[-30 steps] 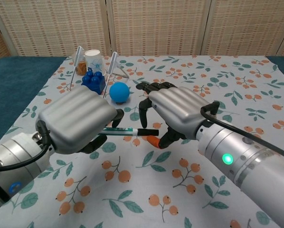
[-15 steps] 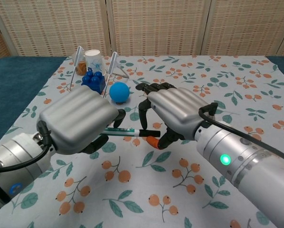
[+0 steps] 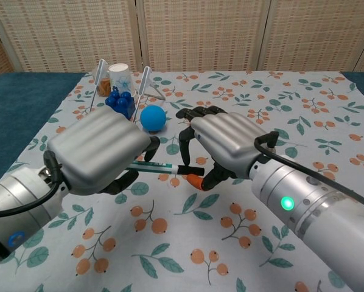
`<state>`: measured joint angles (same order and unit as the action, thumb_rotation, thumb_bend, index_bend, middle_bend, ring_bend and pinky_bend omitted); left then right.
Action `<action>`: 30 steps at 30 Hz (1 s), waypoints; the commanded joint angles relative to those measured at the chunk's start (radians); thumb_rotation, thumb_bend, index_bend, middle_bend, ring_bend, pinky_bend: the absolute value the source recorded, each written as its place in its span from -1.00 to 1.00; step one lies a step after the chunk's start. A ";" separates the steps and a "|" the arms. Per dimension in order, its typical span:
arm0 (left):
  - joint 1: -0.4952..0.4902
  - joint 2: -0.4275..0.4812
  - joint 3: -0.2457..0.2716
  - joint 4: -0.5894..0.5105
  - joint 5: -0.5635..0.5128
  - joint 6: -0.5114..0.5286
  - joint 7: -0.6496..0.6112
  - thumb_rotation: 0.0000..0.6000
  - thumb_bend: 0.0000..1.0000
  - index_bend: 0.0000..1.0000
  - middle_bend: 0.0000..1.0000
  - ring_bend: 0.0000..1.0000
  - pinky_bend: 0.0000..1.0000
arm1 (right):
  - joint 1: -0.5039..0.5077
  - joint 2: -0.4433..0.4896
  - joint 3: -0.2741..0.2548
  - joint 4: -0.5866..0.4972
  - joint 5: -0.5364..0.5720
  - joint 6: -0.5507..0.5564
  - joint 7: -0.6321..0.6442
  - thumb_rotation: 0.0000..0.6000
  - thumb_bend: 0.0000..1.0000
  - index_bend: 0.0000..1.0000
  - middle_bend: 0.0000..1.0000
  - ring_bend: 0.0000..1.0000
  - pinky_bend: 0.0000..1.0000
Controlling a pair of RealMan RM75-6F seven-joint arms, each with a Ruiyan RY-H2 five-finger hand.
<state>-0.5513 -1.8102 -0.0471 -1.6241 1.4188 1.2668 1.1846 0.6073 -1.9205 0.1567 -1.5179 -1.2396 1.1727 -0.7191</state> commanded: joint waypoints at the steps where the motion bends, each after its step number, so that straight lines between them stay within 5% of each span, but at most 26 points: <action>1: 0.001 0.001 0.000 -0.002 0.000 0.001 0.001 1.00 0.15 0.82 1.00 0.82 1.00 | 0.000 0.000 0.001 0.002 0.003 0.000 0.002 1.00 -0.51 0.24 -0.91 -1.00 -1.00; 9: 0.002 0.002 -0.001 -0.008 0.003 0.003 0.002 1.00 0.15 0.82 1.00 0.82 1.00 | 0.002 -0.006 0.004 0.011 0.010 0.001 0.008 1.00 -0.21 0.46 -0.78 -1.00 -1.00; 19: 0.003 0.007 -0.004 -0.014 0.010 0.005 -0.010 1.00 0.14 0.82 1.00 0.82 1.00 | 0.005 -0.016 0.004 0.025 -0.014 0.022 0.017 1.00 -0.04 0.81 -0.57 -1.00 -1.00; 30: -0.001 0.009 -0.013 -0.005 0.041 0.011 -0.061 1.00 0.15 0.82 1.00 0.82 1.00 | 0.006 -0.017 -0.007 0.050 -0.061 0.045 0.006 1.00 0.01 0.92 -0.47 -0.96 -0.99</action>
<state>-0.5524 -1.8012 -0.0600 -1.6293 1.4589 1.2774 1.1248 0.6131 -1.9375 0.1489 -1.4692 -1.2997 1.2171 -0.7125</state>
